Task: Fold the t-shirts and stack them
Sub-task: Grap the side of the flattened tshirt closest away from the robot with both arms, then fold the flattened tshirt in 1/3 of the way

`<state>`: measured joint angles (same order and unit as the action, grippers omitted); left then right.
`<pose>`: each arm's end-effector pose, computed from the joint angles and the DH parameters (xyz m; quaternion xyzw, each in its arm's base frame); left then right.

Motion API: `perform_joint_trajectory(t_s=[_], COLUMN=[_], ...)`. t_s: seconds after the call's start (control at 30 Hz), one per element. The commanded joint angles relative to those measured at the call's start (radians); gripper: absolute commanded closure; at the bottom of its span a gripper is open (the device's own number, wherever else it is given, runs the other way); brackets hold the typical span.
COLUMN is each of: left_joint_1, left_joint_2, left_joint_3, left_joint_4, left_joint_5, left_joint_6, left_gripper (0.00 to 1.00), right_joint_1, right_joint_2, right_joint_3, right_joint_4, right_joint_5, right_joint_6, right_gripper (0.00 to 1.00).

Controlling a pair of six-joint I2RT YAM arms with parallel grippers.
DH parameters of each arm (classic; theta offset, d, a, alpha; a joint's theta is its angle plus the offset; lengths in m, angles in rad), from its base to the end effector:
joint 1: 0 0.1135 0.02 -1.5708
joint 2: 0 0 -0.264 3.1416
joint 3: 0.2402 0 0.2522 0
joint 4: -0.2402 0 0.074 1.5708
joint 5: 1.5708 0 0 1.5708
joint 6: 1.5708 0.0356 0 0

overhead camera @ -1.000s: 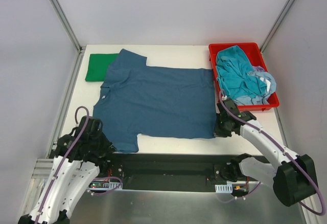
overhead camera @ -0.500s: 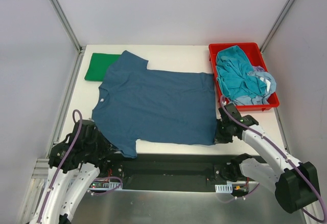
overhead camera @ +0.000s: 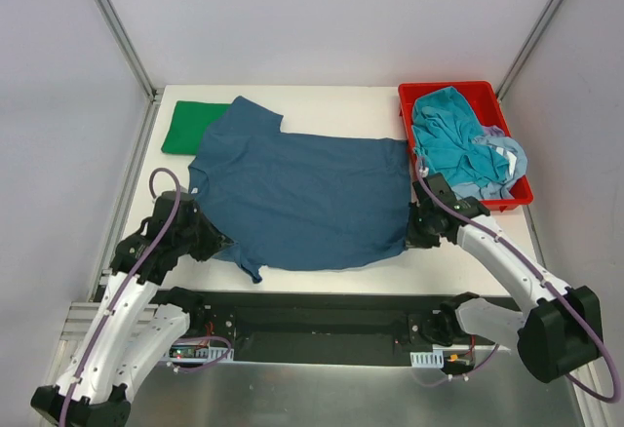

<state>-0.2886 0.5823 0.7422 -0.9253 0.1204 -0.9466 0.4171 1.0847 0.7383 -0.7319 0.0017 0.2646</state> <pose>0.1048 -0.0356 0.2812 -0.2744 0.8767 -0.2717 0.2869 0.1822 0.0807 0.2236 -0.0737 0.9670 0.0807 0.2300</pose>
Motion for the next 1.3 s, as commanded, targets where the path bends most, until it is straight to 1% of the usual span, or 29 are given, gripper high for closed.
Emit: perform_joint_trajectory(t_s=[0.0,0.1,0.17,0.33,0.4,0.5,0.77,0.9,1.03,1.17,1.27], left_joint_1=[-0.004,-0.004,-0.004,-0.004,-0.004,-0.004,-0.004,-0.003,-0.001,0.003,0.012], left_joint_2=[0.085,0.161,0.207,0.303,0.330,0.361,0.438,0.473,0.533,0.590,0.632], left_joint_3=[0.065,0.100,0.131,0.195,0.215,0.235,0.290,0.286,0.312,0.330,0.342], left_joint_4=[0.164,0.192,0.204,0.247,0.270,0.316,0.387,0.468,0.503,0.578,0.628], left_joint_5=[-0.112,-0.203,-0.238,-0.283,-0.295,-0.301,-0.338,-0.321,-0.347,-0.346,-0.315], left_joint_6=[0.040,0.035,0.040,0.066,0.087,0.129,0.241,0.281,0.327,0.373,0.414], left_gripper=[1.00,1.00,1.00,1.00,1.00,1.00,1.00,1.00,1.00,1.00,1.00], right_joint_1=[-0.006,-0.011,-0.015,-0.023,-0.029,-0.038,-0.061,-0.072,-0.080,-0.083,-0.084], right_joint_2=[0.050,0.098,0.130,0.175,0.184,0.182,0.219,0.241,0.257,0.273,0.302], right_joint_3=[0.085,0.125,0.145,0.170,0.184,0.193,0.228,0.240,0.251,0.250,0.262], right_joint_4=[0.023,0.042,0.043,0.089,0.089,0.101,0.115,0.134,0.164,0.213,0.220], right_joint_5=[0.066,0.063,0.072,0.084,0.112,0.145,0.164,0.179,0.208,0.231,0.247], right_joint_6=[-0.007,-0.019,-0.024,-0.034,-0.038,-0.033,-0.054,-0.039,-0.024,-0.016,-0.019], right_gripper=[1.00,1.00,1.00,1.00,1.00,1.00,1.00,1.00,1.00,0.99,0.99])
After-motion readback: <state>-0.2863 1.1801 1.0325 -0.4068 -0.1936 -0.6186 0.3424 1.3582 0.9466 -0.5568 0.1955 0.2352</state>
